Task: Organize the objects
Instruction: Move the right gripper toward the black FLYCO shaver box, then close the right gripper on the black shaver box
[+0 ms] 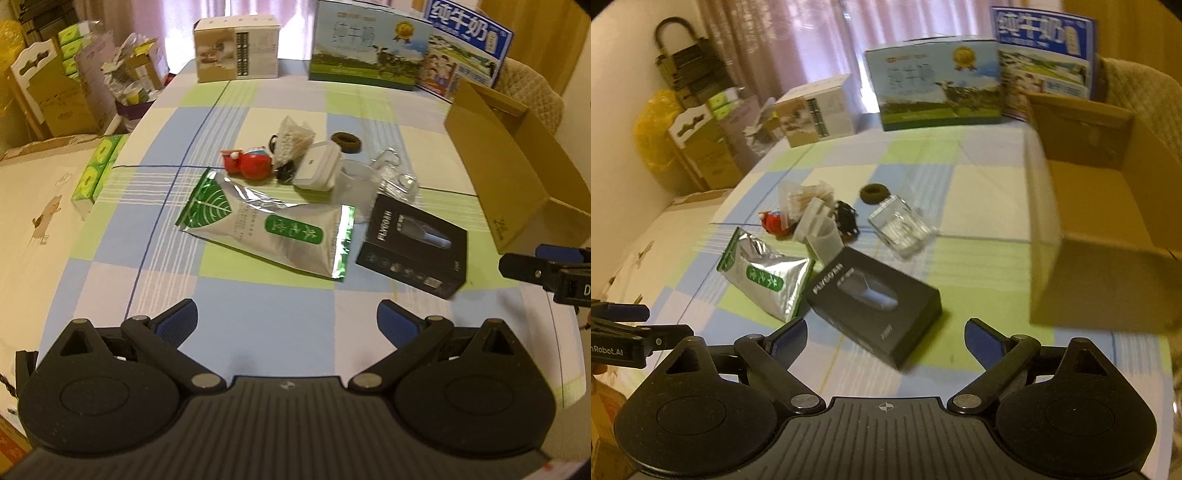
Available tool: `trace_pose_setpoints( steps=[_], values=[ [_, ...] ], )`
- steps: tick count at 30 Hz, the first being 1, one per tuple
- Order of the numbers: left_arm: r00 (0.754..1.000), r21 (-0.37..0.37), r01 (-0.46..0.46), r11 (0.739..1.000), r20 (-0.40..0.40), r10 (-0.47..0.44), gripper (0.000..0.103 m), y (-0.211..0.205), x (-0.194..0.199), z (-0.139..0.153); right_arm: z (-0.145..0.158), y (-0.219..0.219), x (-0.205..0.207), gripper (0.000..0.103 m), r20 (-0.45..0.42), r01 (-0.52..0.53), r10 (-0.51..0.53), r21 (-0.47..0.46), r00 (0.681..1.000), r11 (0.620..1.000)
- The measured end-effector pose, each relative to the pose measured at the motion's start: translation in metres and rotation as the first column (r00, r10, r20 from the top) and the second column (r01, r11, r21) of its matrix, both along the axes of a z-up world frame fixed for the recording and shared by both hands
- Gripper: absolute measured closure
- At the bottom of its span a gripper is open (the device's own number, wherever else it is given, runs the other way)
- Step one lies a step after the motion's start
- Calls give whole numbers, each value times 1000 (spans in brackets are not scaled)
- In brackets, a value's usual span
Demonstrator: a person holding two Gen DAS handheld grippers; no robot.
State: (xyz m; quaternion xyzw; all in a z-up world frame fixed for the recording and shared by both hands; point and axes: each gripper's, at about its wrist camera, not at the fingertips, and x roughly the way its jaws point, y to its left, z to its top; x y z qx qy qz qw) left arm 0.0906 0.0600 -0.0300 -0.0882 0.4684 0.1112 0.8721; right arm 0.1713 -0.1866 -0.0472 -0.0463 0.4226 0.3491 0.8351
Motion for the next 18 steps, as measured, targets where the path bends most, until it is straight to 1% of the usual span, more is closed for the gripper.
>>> trace_pose_setpoints(
  steps=[4,6,11,13,18],
  values=[
    [999,0,-46,999,-6,46,1,11,6,-7,-15,16,23,17,13,-70,69,13,998,997],
    [998,0,-67,998,-8,67,1,17,8,-10,-24,23,36,18,5,-88,87,11,996,996],
    [994,1,-110,994,-22,110,1,29,9,-18,-46,38,61,19,3,-138,138,22,990,990],
    [992,-1,-122,993,-30,121,1,31,10,-20,-54,43,69,19,-8,-147,147,19,989,989],
    [989,3,-143,990,-44,143,1,37,10,-26,-71,47,82,19,-52,-177,180,50,982,983]
  ],
)
